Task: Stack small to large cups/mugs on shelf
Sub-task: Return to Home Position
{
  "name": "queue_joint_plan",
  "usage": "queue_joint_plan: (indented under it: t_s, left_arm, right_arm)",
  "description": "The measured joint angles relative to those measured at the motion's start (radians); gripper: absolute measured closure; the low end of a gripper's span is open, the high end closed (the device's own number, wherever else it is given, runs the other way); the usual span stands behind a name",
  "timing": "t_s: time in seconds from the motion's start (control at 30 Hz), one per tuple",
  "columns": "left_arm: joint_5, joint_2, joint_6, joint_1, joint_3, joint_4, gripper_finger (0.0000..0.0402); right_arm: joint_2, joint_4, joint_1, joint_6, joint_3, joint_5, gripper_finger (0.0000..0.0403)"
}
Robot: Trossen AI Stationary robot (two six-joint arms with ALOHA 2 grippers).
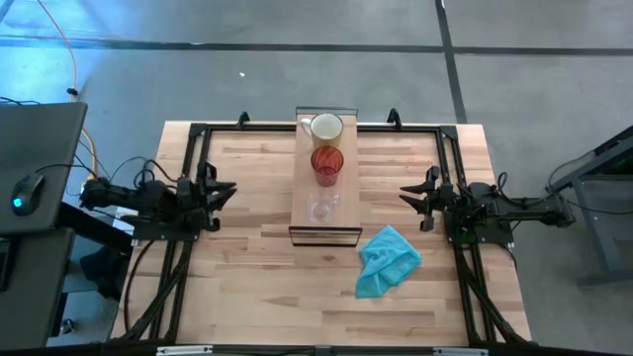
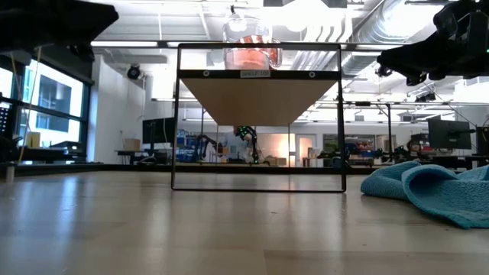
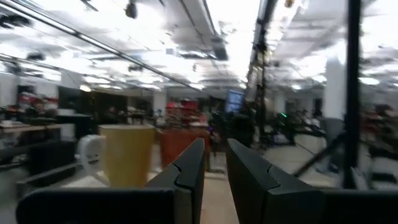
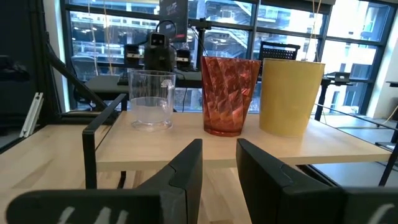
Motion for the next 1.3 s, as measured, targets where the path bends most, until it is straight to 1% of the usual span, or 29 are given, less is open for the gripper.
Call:
queue_joint_plan:
  t_s: [0.1,0.2,0.3,0.4,0.5,0.7,0.9,1.03,1.3]
  left_arm:
    - [0.070,0.000,-0.022,-0.027,0.000,-0.074,0.0346]
    - [0.189,0.001,-0.038,-0.035,0.000,-0.152,0.0346]
    - [0.312,0.001,-0.050,-0.033,0.000,-0.177,0.0346]
    - [0.359,0.001,-0.049,-0.033,0.000,-0.177,0.0346]
    - [0.362,0.001,-0.045,-0.033,0.000,-0.190,0.0346]
    - [0.291,0.000,-0.083,-0.033,0.000,-0.293,0.0346]
    - [0.283,0.000,-0.122,-0.033,0.000,-0.342,0.0346]
    - [0.246,0.000,-0.121,-0.033,0.000,-0.343,0.0346]
    - [0.171,0.000,-0.104,-0.033,0.000,-0.333,0.0346]
  right_arm:
    - [0.000,0.000,0.000,0.000,0.000,0.000,0.0311]
    - [0.000,0.002,0.000,0.000,0.000,0.000,0.0311]
    - [0.000,0.008,0.000,0.000,0.000,0.000,0.0311]
    - [0.000,0.010,0.000,0.004,0.000,0.000,0.0311]
    - [0.000,0.010,0.000,0.004,0.000,0.000,0.0311]
    - [0.000,0.005,0.000,0.008,0.000,0.000,0.0311]
    - [0.000,-0.025,0.000,0.051,0.000,-0.001,0.0311]
    - [0.000,-0.047,0.000,0.088,0.000,-0.007,0.0311]
    - [0.002,-0.087,0.000,0.166,0.001,-0.067,0.0311]
